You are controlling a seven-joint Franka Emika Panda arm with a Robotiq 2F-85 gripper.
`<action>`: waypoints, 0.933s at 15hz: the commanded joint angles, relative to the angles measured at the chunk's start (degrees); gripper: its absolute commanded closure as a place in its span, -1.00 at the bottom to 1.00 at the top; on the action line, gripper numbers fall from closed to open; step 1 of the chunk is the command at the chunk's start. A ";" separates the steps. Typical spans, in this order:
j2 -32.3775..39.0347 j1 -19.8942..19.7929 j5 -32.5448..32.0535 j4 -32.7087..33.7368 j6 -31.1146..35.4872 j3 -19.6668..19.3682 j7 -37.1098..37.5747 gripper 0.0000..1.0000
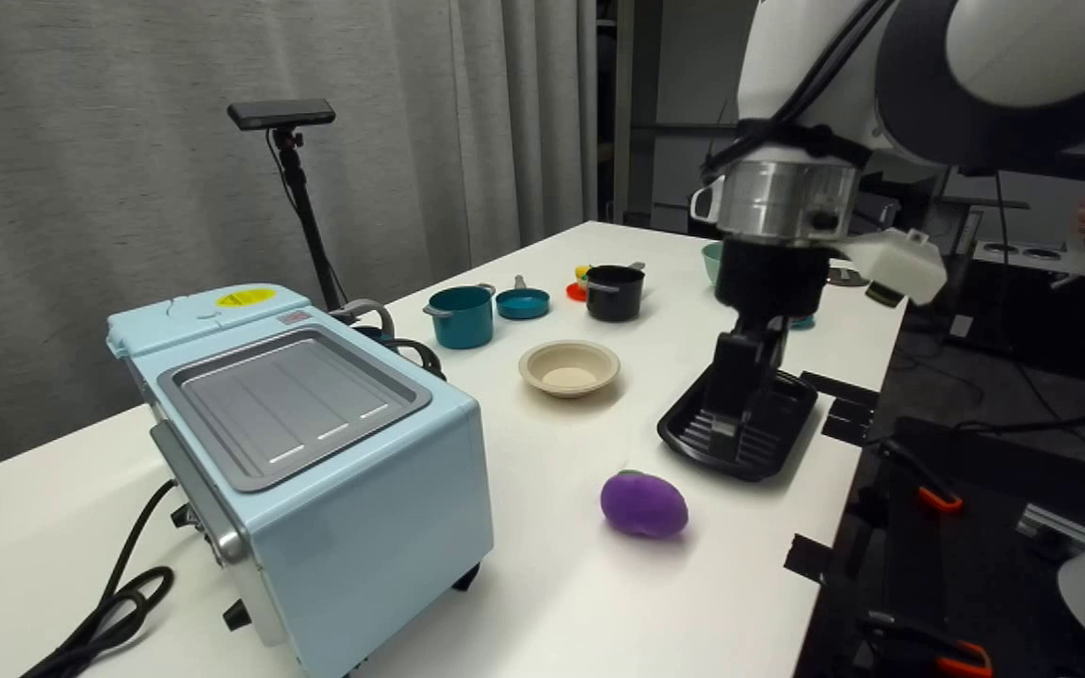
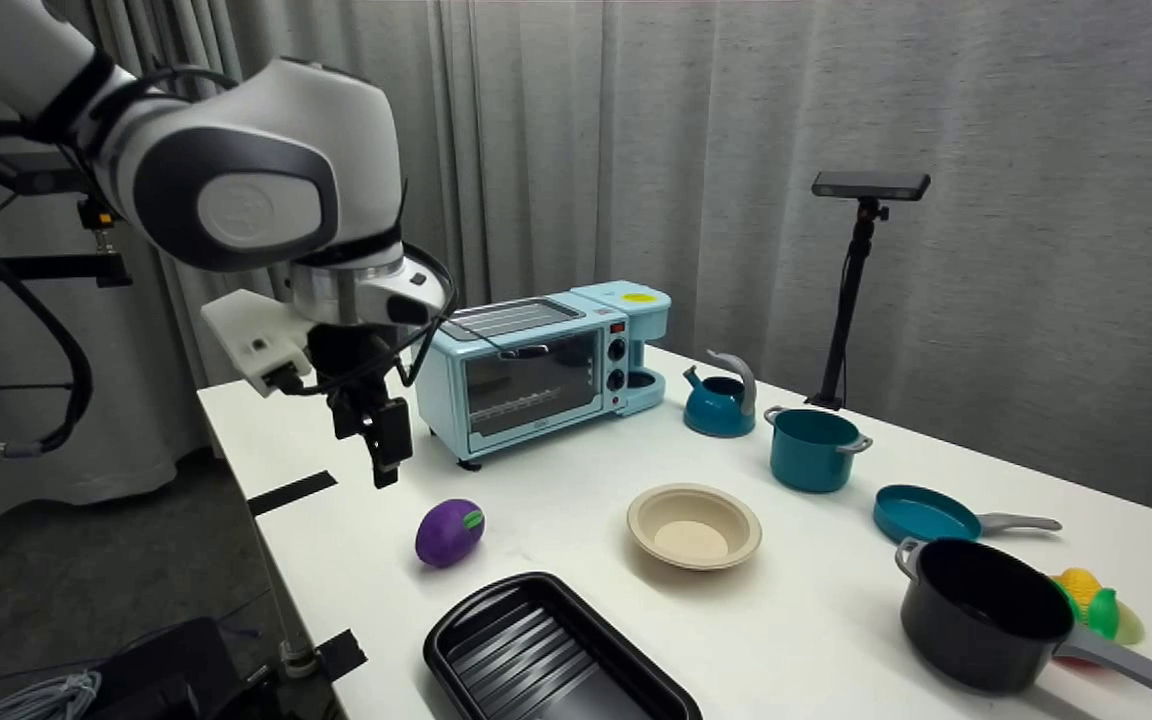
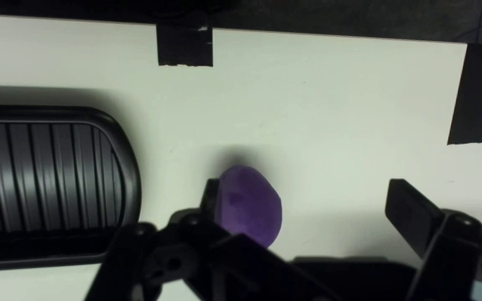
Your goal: Put the purple toy in the white bowl
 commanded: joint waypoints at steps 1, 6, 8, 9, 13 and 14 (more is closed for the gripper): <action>10.10 1.44 2.57 0.73 7.87 1.25 -1.48 -1.00; 23.07 0.42 0.52 3.84 17.11 2.99 -0.31 -1.00; 27.41 -0.02 -0.93 5.62 20.21 3.41 0.74 -1.00; 29.14 -0.17 -1.94 6.40 21.55 3.46 1.30 -1.00; 34.09 -0.03 -9.85 9.45 25.49 1.74 5.20 -1.00; 34.82 0.12 -11.61 10.17 25.82 1.10 6.26 -1.00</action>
